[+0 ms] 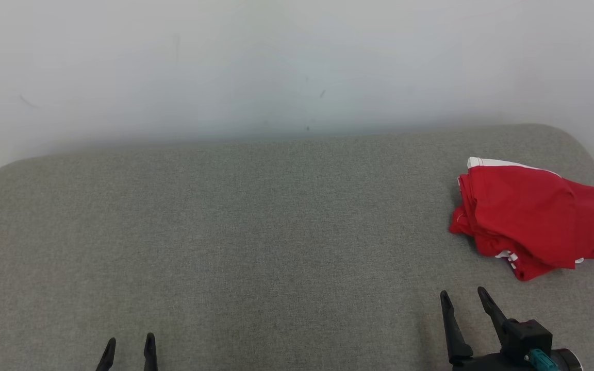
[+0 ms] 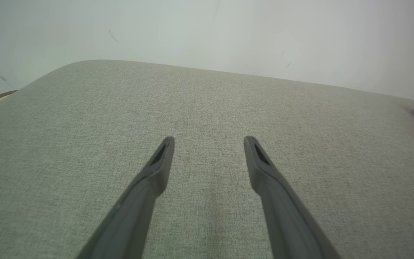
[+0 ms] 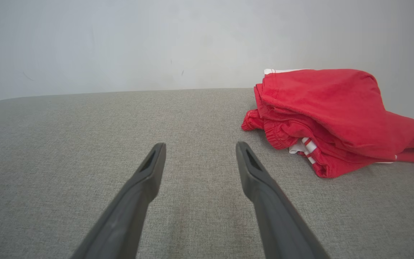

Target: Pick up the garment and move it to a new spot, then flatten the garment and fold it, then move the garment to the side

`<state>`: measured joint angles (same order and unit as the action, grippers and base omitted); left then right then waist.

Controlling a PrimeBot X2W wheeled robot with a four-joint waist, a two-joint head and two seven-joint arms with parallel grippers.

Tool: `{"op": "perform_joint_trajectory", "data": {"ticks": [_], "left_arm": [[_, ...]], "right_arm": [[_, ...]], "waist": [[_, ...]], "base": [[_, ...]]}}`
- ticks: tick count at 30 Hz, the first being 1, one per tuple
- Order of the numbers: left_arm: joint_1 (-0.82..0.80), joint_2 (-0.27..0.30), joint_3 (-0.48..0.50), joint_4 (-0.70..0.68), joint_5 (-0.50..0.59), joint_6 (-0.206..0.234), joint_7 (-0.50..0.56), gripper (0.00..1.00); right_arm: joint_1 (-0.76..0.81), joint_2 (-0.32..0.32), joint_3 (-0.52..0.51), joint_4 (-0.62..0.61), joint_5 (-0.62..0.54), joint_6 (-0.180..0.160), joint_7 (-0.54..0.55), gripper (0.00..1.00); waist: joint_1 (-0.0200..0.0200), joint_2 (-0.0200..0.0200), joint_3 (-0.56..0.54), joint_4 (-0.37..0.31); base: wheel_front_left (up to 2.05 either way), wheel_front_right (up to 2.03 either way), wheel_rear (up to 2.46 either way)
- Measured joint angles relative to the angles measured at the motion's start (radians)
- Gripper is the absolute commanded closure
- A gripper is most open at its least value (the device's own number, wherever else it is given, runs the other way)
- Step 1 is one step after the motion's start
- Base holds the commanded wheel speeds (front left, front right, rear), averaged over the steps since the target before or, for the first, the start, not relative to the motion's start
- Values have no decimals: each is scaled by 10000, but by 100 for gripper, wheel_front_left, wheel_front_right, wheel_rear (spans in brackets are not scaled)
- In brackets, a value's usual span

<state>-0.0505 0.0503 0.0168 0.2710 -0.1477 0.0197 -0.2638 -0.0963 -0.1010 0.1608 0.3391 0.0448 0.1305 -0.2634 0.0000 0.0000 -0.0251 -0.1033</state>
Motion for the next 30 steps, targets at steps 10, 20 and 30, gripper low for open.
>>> {"op": "perform_joint_trajectory", "data": {"ticks": [10, 20, 30], "left_arm": [[-1, 2, -71, -59, -71, -40, 0, 0], [147, -75, 6, 497, -763, -194, 305, 100], [99, -75, 73, 441, -2650, -360, 696, 100]], "right_arm": [[10, 0, 2, -8, -2, 0, 0, 0], [409, 35, -100, 433, 696, 0, 198, 100], [365, 98, -468, 337, 2719, 0, 713, 100]], "waist": [[0, 0, -1, 6], [0, 0, 6, 36], [0, 0, 29, 119]], "base": [[0, 0, 0], [0, 0, 0], [0, 0, 0]]}}
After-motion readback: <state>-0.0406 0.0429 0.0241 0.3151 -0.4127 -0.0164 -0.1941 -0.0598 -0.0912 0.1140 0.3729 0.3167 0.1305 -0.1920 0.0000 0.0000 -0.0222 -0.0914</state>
